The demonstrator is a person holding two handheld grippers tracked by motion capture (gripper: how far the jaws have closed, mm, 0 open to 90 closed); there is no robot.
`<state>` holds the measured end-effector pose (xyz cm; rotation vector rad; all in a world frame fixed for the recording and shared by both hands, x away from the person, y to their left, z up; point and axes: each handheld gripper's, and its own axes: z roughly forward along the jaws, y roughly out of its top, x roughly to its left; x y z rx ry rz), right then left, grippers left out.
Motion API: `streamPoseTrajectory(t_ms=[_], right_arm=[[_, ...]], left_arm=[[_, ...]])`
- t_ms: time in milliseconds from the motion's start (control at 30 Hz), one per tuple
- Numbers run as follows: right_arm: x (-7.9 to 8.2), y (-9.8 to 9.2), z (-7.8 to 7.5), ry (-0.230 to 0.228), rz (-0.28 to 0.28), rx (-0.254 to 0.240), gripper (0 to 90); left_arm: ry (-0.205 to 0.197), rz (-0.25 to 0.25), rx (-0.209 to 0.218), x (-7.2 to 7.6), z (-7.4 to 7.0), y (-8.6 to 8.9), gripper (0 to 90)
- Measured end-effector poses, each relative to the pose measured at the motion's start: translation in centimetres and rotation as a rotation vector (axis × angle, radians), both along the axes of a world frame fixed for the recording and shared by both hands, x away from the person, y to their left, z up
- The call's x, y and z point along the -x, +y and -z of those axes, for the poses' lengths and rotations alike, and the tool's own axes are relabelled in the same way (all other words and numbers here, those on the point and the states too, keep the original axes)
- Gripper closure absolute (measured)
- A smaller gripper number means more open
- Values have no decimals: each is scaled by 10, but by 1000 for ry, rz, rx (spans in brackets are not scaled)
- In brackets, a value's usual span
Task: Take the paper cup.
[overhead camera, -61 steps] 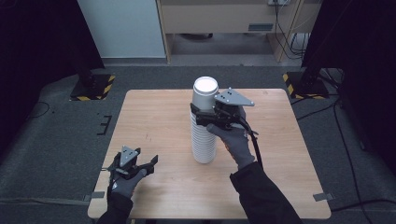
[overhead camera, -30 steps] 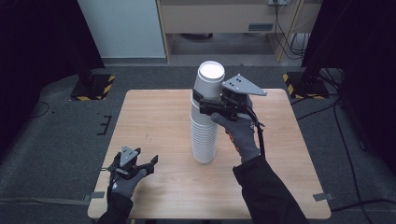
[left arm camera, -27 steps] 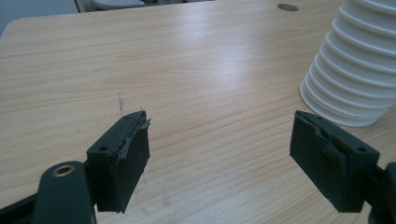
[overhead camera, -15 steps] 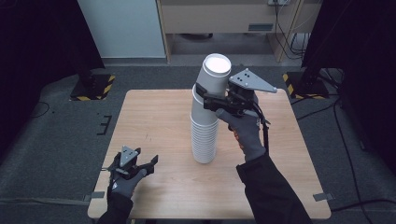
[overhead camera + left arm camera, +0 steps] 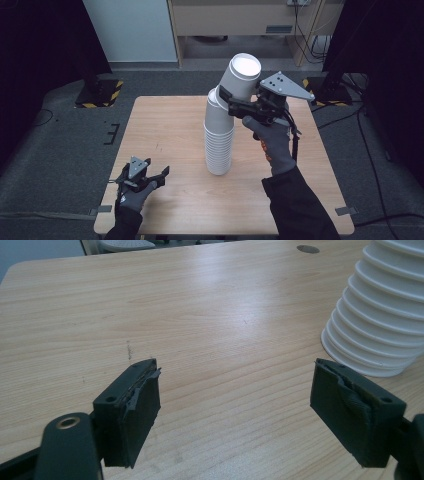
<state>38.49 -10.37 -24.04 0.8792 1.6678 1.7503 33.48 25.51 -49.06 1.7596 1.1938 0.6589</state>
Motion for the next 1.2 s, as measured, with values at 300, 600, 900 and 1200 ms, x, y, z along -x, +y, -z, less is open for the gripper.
streamPoseTrajectory(t_ms=[300, 600, 900, 1200], right_arm=[[8, -21, 3, -3, 19, -16, 149], [17, -45, 13, 14, 41, -32, 149], [26, -68, 31, 40, 63, -55, 149], [31, -84, 51, 72, 74, -72, 149]], left_arm=[[-1, -2, 3, 0, 0, 0, 187], [-1, -4, 6, 0, 0, 0, 187], [-3, -4, 8, -1, 0, -1, 187], [-10, -1, 9, 0, 0, -3, 188]])
